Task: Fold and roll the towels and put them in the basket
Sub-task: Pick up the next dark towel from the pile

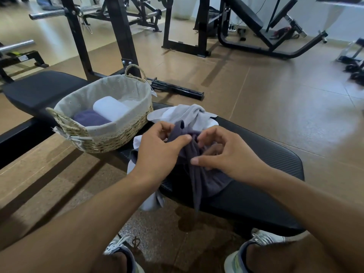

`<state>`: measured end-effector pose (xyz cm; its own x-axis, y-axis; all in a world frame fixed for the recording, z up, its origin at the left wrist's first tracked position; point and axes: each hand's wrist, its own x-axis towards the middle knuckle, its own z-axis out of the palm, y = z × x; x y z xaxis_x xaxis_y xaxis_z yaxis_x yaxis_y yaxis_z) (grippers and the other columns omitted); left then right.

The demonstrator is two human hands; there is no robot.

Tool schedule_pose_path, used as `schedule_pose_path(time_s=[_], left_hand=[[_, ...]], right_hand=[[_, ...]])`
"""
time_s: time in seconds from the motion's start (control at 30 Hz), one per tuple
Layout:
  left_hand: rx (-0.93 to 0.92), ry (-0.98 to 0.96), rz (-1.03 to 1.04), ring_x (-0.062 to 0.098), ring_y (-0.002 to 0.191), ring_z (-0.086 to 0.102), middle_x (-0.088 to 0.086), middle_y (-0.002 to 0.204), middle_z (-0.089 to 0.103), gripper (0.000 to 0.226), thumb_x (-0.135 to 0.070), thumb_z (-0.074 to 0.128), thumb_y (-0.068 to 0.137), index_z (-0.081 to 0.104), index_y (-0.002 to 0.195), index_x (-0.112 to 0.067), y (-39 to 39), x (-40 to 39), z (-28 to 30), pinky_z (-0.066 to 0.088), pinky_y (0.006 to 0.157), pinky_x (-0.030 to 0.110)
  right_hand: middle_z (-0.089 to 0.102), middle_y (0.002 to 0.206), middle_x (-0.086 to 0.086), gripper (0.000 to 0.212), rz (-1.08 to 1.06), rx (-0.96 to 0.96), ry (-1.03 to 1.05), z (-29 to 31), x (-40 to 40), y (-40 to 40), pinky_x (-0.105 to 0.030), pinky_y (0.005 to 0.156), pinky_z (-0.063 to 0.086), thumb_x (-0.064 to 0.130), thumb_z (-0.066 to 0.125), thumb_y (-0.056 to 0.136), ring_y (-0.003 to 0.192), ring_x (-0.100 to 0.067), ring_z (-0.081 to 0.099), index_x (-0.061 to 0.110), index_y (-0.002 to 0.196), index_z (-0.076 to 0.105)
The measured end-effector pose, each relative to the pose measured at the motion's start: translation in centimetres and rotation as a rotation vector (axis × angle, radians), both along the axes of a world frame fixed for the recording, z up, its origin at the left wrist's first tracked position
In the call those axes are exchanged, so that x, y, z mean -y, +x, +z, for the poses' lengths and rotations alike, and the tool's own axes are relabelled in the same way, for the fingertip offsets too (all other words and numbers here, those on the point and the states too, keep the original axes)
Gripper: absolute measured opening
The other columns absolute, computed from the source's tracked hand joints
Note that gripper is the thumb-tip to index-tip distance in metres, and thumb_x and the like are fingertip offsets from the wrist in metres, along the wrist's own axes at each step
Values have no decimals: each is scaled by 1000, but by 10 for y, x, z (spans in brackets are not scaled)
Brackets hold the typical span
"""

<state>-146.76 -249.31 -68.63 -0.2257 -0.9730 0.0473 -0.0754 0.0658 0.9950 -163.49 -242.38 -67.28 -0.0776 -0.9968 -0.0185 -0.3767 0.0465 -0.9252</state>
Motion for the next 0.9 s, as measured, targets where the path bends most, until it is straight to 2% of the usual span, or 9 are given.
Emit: schedule_pose_path(time_s=[0.07,0.2,0.27,0.4,0.53,0.63,0.77,0.8,0.9], left_hand=[[-45,27,50,14,75,70,6,84,74,18,-14,82,82,66,89,-14,0,2,3,60,66,29],[-95,105,79,34,90,75,13,91,76,20,-19,85,80,68,90,-15,2,8,-1,63,78,53],[-107,118,71,31,87,76,14,91,76,20,-16,83,82,68,94,-12,1,7,0,64,73,45],[-64,51,27,2,64,67,4,79,72,18,-13,81,84,66,92,-7,-1,3,1,52,56,17],[-80,56,15,11,72,71,9,84,73,17,-13,81,85,66,90,-7,-1,2,0,59,62,25],[-50,-11,39,12,70,68,9,80,73,16,-19,80,86,67,87,-10,1,4,-1,58,64,28],[-19,-70,83,11,69,62,7,79,75,18,-27,84,81,68,82,-19,4,8,-1,56,73,39],[-14,-75,80,9,69,61,3,77,74,19,-30,85,78,69,81,-21,4,8,-1,55,73,38],[-4,-101,-3,7,71,64,-7,77,75,15,-33,82,75,75,85,-24,6,4,2,55,73,36]], right_hand=[[71,95,4,46,41,-241,97,2,-3,1,-39,77,62,41,92,66,78,-14,72,25,99,63],[67,91,11,48,125,-458,230,1,-9,10,-25,72,56,66,80,68,82,-4,65,33,97,60],[67,86,10,44,86,-456,216,-2,-10,16,-21,67,52,63,78,73,77,-5,64,30,96,60],[65,73,7,27,21,-385,153,-8,-10,27,-14,58,46,50,71,88,63,0,58,25,88,61],[62,73,8,14,-15,-350,127,-10,-7,25,-25,63,46,25,56,99,66,-5,56,25,85,56],[64,68,12,13,-165,-183,61,-12,-1,21,-33,68,47,17,54,98,66,-6,57,29,92,56],[64,63,-8,27,-367,78,-113,-2,1,14,-37,57,45,18,58,100,57,-23,54,41,113,57],[63,63,-12,25,-364,97,-150,2,0,13,-36,52,44,18,57,102,56,-28,52,40,110,61],[66,67,2,34,-217,226,-166,12,-4,17,-20,54,46,1,42,104,59,-9,59,20,100,71]])
